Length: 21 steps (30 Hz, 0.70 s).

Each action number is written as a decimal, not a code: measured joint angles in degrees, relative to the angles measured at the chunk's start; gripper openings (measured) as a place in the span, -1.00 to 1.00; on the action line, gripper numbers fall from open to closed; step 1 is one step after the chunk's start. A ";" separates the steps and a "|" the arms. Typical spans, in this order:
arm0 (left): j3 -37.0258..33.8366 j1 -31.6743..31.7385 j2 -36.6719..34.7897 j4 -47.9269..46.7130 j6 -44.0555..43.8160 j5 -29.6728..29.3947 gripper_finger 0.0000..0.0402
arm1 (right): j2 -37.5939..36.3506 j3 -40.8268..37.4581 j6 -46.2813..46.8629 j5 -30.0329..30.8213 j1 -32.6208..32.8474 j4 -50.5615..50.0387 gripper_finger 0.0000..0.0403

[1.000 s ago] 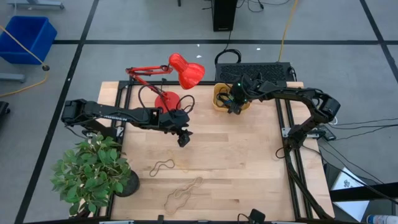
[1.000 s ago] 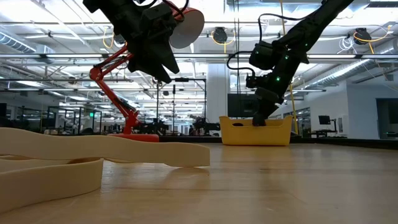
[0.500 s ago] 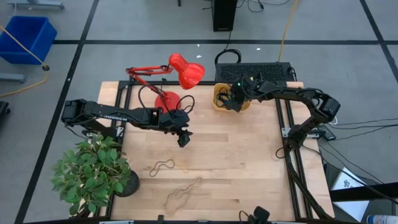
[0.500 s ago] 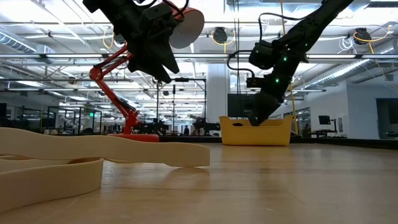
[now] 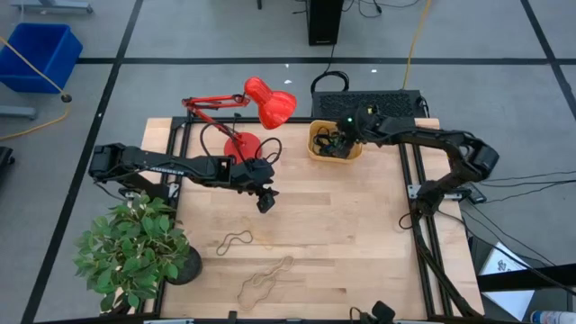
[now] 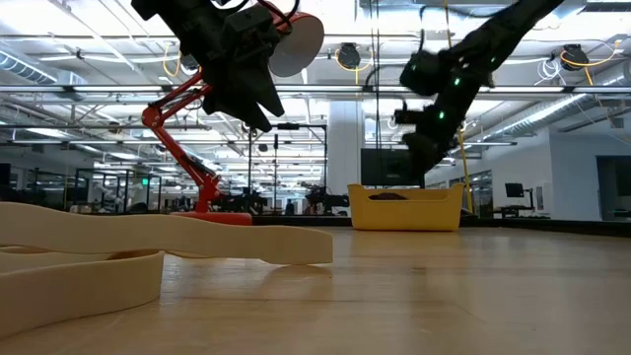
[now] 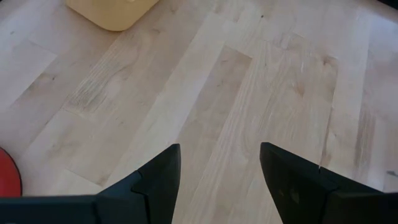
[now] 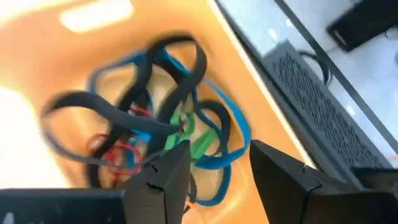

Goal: Pick and place rubber bands into bin
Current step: Put the yellow rubber band into the yellow container

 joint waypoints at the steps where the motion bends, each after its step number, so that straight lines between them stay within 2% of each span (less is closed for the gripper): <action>1: 0.00 0.00 0.00 -0.02 0.00 0.00 0.13 | -1.65 0.00 -0.03 -1.72 0.25 0.00 -0.21; 7: 0.00 0.00 0.00 -0.19 1.45 1.82 0.13 | -13.41 0.06 -1.33 -18.15 3.07 1.81 -0.19; 9: 0.00 0.00 0.00 -0.41 3.05 2.03 0.13 | -16.53 0.07 -1.27 -21.39 4.78 2.13 -0.19; 15: 0.00 -1.56 -0.01 -2.58 14.69 8.10 0.13 | -21.88 0.07 -1.25 -21.34 9.98 3.39 -0.19; 21: 0.00 -5.42 3.28 -2.84 22.43 8.72 0.13 | -21.80 0.04 -1.78 -21.28 11.98 4.68 -0.18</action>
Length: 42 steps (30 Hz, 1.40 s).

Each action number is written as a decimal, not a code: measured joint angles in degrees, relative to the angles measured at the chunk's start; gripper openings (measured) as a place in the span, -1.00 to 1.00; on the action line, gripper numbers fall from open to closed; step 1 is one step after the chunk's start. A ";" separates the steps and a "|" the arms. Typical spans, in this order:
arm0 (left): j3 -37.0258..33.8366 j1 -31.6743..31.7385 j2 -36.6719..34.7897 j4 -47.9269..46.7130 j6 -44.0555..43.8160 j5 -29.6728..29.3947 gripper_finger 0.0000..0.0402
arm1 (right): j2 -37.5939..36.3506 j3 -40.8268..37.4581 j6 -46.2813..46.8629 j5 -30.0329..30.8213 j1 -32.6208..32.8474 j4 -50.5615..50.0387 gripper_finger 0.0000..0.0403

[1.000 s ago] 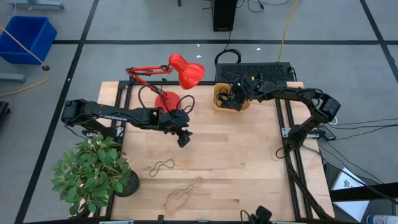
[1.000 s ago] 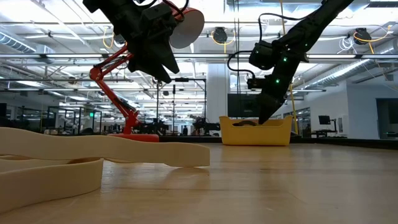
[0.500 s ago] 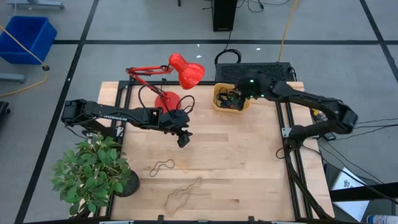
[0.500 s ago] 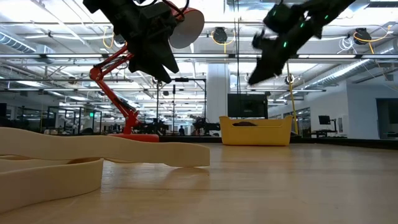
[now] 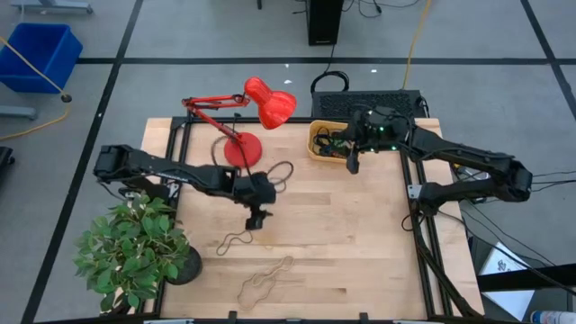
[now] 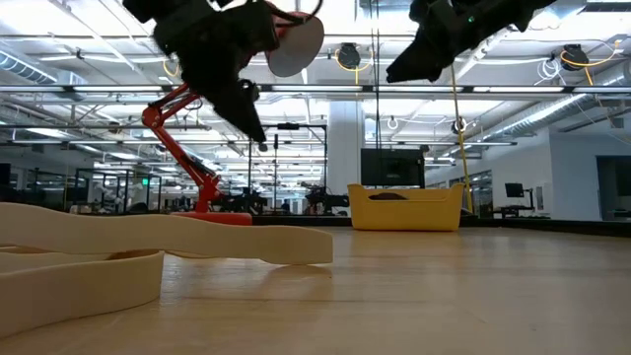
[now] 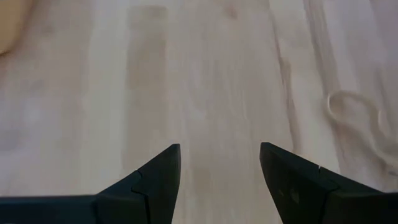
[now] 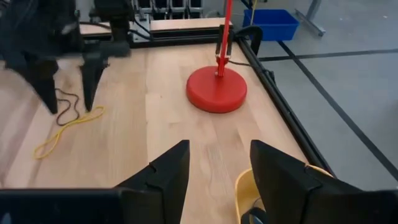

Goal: Pick and place rubber bands into bin
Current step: Put the yellow rubber band into the yellow container

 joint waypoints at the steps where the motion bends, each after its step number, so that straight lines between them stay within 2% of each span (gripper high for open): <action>1: 0.00 -0.85 1.01 -0.18 1.23 0.26 0.13 | 0.29 0.00 -0.01 -0.01 0.03 0.06 -0.17; 7: -0.02 -6.07 8.19 -0.80 6.34 0.59 0.13 | 1.40 0.00 -0.14 0.20 -0.03 -0.06 -0.19; 13: -0.02 -10.13 13.01 -0.33 6.12 1.80 0.13 | 1.42 -0.04 0.19 4.39 -0.03 -0.20 -0.20; 18: -0.02 -11.88 15.89 -0.13 5.59 4.65 0.13 | 1.41 -0.04 0.32 4.68 -0.05 -0.46 -0.20; 23: 0.20 -12.70 17.93 -0.04 4.48 1.59 0.13 | 1.42 -1.55 0.96 4.52 -0.03 1.04 -0.21; 27: 0.26 -12.70 18.35 -0.02 4.08 1.49 0.10 | 1.42 -4.37 1.98 4.46 -0.03 4.07 -0.21; 30: 0.21 -12.63 18.40 -0.06 3.72 1.44 -0.04 | 1.42 -6.84 2.35 4.46 -0.03 6.25 -0.21; 34: 0.17 -12.57 18.45 -0.18 1.85 0.96 -0.34 | 1.37 -9.06 3.33 4.44 -0.03 9.61 -0.21; 42: 0.11 -12.60 18.53 -0.12 1.33 0.81 -0.83 | 1.01 -9.38 3.31 4.44 -0.03 10.13 -0.21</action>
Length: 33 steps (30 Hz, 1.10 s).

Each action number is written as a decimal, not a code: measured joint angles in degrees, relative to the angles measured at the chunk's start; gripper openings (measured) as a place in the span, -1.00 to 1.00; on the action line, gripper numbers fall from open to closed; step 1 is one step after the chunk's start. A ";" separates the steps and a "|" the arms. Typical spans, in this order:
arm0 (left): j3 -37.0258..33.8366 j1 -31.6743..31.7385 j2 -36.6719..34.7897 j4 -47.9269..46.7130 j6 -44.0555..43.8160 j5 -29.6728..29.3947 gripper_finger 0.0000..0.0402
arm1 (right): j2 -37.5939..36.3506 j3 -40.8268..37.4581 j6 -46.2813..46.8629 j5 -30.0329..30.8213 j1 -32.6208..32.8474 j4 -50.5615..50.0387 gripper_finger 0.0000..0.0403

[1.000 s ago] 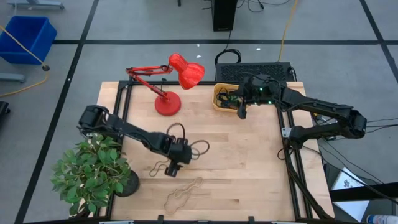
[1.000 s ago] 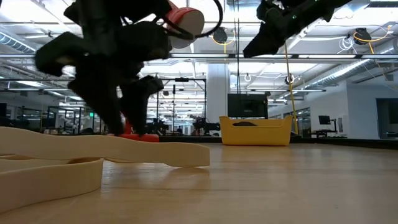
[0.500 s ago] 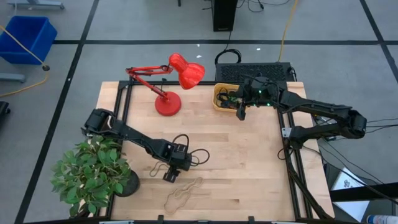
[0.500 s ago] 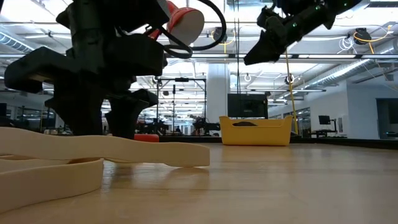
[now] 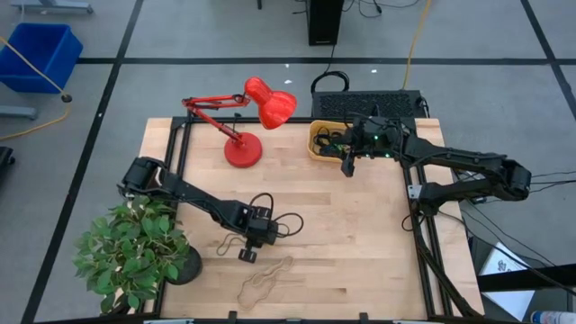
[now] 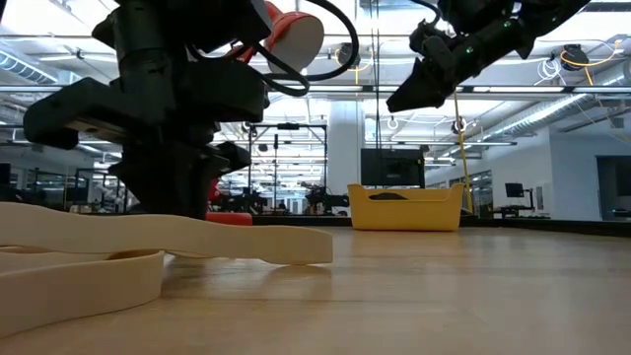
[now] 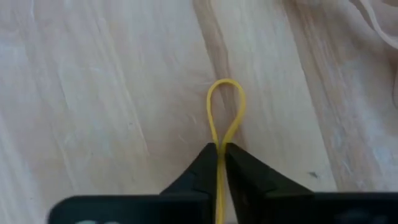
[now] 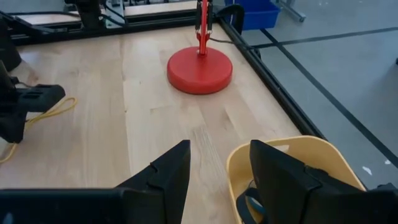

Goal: Pick and place rubber bands into bin
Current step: Put the yellow rubber band into the yellow container

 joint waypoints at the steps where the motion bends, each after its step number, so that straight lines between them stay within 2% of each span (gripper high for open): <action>1: -0.01 0.00 0.02 0.01 0.03 0.03 -0.88 | -0.04 0.00 0.00 0.00 0.00 0.21 -0.21; 4: -0.04 0.00 0.04 0.12 -0.08 -0.04 -0.97 | -0.10 0.00 0.00 0.00 0.00 0.27 -0.21; 16: -0.36 0.73 -2.18 0.86 -2.23 0.62 -0.98 | -0.10 0.00 -0.16 0.00 0.00 0.21 -0.21; 29: -0.28 4.95 -11.90 2.29 -2.43 0.49 -0.99 | -0.10 0.02 0.01 -0.16 0.00 1.52 -0.21; 33: -0.25 6.96 -15.30 5.20 -2.41 -0.63 -0.99 | -0.10 0.02 4.33 -2.40 0.21 3.91 -0.21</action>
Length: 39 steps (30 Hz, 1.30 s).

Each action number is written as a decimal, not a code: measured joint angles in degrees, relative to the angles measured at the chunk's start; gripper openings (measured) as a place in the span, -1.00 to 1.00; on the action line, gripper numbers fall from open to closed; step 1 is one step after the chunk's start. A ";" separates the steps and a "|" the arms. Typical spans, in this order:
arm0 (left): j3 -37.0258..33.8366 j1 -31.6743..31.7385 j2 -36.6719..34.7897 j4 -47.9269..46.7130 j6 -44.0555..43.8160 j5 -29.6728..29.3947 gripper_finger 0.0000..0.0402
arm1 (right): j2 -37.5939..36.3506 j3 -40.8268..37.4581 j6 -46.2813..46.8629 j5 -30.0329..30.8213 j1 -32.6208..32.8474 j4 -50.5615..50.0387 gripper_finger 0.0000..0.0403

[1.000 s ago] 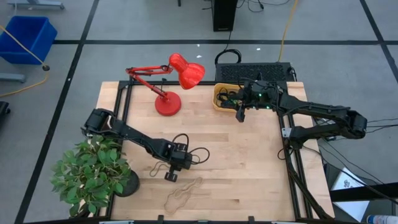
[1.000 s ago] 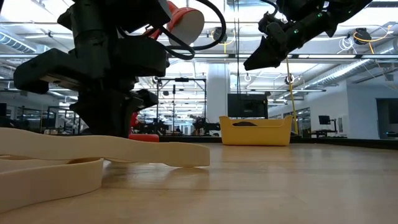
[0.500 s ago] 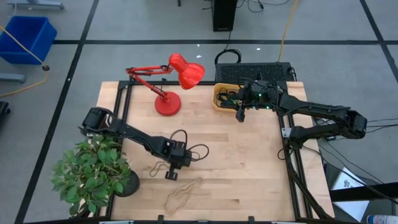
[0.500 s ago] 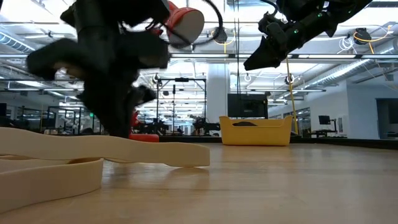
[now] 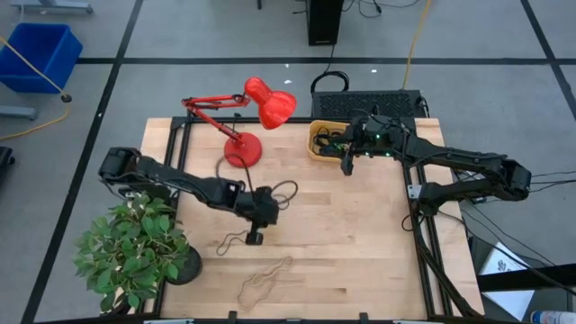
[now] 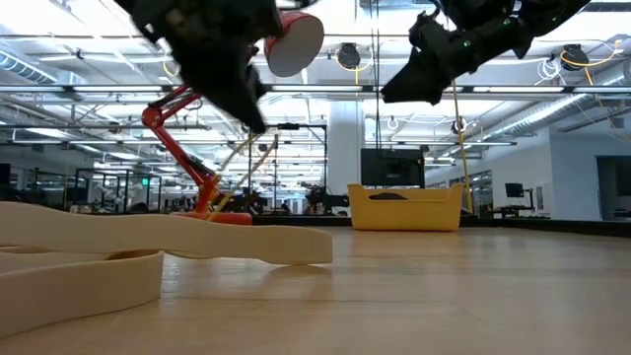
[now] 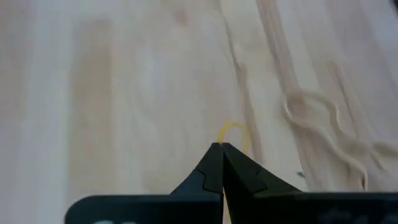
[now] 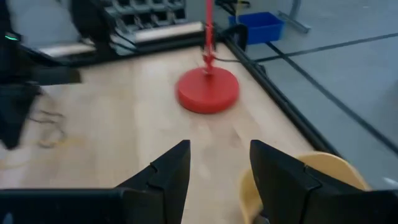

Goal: Pick and place rubber bands into bin
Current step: Put the yellow rubber band into the yellow container

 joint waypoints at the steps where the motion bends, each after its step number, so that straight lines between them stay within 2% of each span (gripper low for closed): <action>1: 0.01 0.54 -0.67 0.94 0.34 -0.45 -0.99 | 0.00 0.00 1.24 -1.27 0.14 0.61 -0.21; 5: 0.01 2.77 -3.20 6.00 2.78 -2.94 -0.99 | -0.02 0.02 5.78 -7.84 1.73 3.36 -0.21; 9: 0.09 4.89 -4.74 11.88 5.28 -5.99 -1.00 | -0.02 0.04 6.25 -12.77 4.47 4.53 -0.21; 19: 0.09 8.43 -5.03 23.62 10.13 -9.32 -1.00 | 1.62 0.09 4.73 -12.55 14.01 6.66 -0.21; 26: 0.09 9.02 -5.03 27.30 10.76 -10.55 -1.00 | 5.38 0.09 4.62 -1.84 17.96 11.27 -0.21; 33: 0.09 8.97 -5.03 27.58 12.07 -12.17 -1.00 | 9.27 0.07 6.75 -2.34 18.59 14.68 -0.21; 36: 0.09 9.08 -5.03 27.59 12.11 -12.51 -1.00 | 10.40 0.07 8.69 -5.29 18.63 16.71 -0.21; 39: 0.09 9.14 -5.03 27.86 12.52 -13.46 -0.99 | 11.02 0.05 9.72 -5.40 18.95 17.32 -0.25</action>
